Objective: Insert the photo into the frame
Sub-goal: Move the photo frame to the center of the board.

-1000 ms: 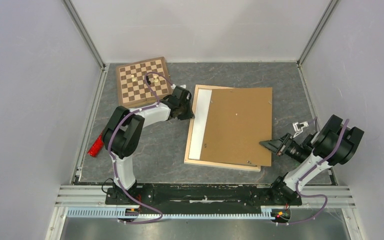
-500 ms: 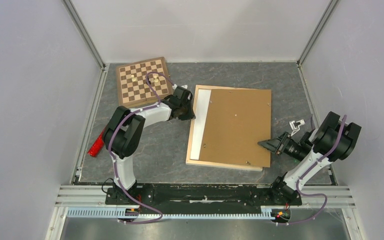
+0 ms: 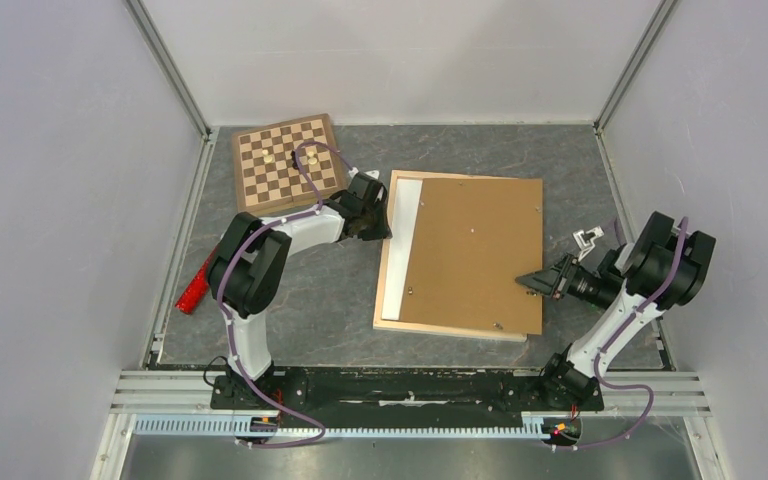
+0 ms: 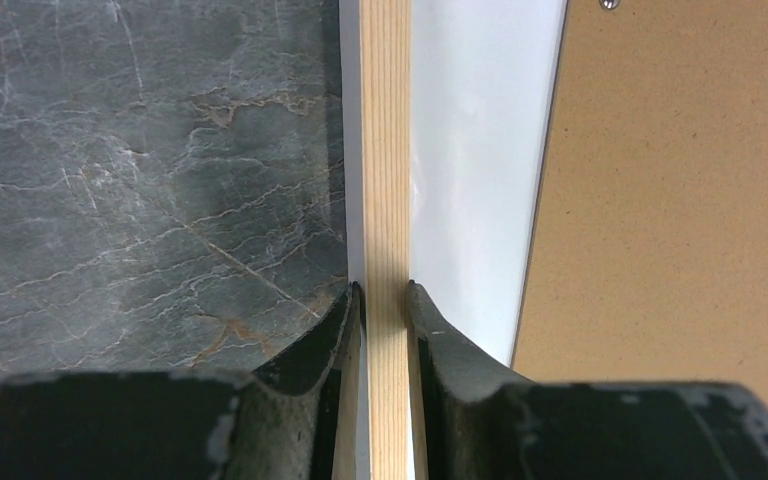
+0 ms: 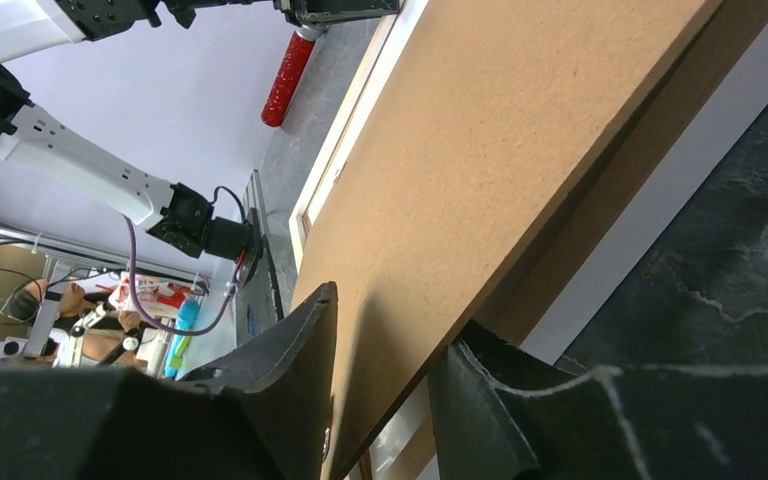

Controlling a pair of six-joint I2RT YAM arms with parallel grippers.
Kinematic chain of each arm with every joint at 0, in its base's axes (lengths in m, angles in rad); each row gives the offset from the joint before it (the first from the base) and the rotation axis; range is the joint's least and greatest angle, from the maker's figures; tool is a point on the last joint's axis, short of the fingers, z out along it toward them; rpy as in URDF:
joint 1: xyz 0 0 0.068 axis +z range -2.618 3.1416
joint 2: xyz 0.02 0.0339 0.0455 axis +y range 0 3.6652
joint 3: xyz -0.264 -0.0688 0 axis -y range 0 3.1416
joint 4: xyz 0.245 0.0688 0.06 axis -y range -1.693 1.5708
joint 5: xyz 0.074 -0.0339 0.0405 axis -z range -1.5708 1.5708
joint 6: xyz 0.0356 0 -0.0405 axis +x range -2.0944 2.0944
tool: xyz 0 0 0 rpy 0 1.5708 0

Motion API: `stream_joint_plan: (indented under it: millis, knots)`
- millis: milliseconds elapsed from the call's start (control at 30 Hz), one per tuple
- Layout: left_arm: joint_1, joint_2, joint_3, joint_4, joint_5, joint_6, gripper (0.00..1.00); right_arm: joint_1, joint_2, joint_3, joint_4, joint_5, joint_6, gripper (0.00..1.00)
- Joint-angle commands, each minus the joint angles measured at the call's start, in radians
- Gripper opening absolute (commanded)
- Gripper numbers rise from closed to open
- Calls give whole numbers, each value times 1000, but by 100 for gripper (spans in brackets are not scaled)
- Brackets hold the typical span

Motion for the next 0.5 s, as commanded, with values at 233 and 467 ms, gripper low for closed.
stream_joint_plan:
  millis: [233, 467]
  knots:
    - [-39, 30, 27, -21, 53, 111, 2, 89, 69, 68, 2, -13, -48, 31]
    - [-41, 39, 40, -29, 63, 129, 2, 86, 35, 134, 2, -4, -11, 59]
